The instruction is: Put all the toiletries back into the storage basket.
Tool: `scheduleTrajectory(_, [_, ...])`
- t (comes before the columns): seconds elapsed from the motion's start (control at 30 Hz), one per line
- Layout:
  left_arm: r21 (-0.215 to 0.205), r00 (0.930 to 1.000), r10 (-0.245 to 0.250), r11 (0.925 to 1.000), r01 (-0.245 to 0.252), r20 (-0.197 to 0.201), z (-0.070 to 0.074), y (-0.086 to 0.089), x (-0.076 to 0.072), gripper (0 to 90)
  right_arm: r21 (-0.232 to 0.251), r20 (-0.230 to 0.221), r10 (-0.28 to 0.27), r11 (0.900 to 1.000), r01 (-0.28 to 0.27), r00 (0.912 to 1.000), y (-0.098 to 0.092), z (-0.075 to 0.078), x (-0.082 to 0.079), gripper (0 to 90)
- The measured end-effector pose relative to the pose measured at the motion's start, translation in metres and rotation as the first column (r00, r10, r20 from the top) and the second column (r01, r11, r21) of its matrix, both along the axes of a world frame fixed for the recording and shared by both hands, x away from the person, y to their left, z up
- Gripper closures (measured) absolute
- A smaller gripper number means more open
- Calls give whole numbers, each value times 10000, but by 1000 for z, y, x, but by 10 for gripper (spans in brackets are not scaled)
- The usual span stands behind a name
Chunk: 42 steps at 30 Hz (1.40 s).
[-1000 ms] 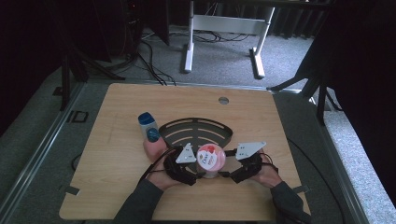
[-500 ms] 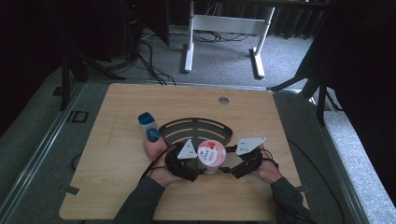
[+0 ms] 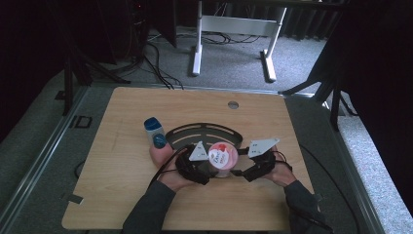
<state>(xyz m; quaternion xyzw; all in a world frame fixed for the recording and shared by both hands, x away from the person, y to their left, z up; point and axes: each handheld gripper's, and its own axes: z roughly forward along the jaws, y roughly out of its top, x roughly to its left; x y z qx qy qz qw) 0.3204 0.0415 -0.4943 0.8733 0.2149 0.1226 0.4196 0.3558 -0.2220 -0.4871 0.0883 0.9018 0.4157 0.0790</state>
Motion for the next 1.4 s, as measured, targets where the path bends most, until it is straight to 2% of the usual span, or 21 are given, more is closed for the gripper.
scheduleTrajectory(0.23, [88, 9998, 85, 9999, -87, 165, 2, -1, 4, 240, 9, -88, -6, 10000, 6, 10000, 0, -1, 7, 234])
scheduleTrajectory(0.83, [156, 9983, 366, 9992, -374, 456, 6, -6, 17, 239, -140, 38, -126, 9998, 127, 9999, -1, 5, 23, 232])
scheduleTrajectory(1.17, [272, 9976, 435, 9986, -451, 546, 7, -9, 23, 239, -203, -184, -172, 9997, 168, 9997, 0, 4, 31, 230])
scheduleTrajectory(1.4, [61, 9970, 484, 9988, -489, 605, 11, -9, 28, 239, -195, -131, -270, 9995, 268, 9995, -1, 9, 37, 221])
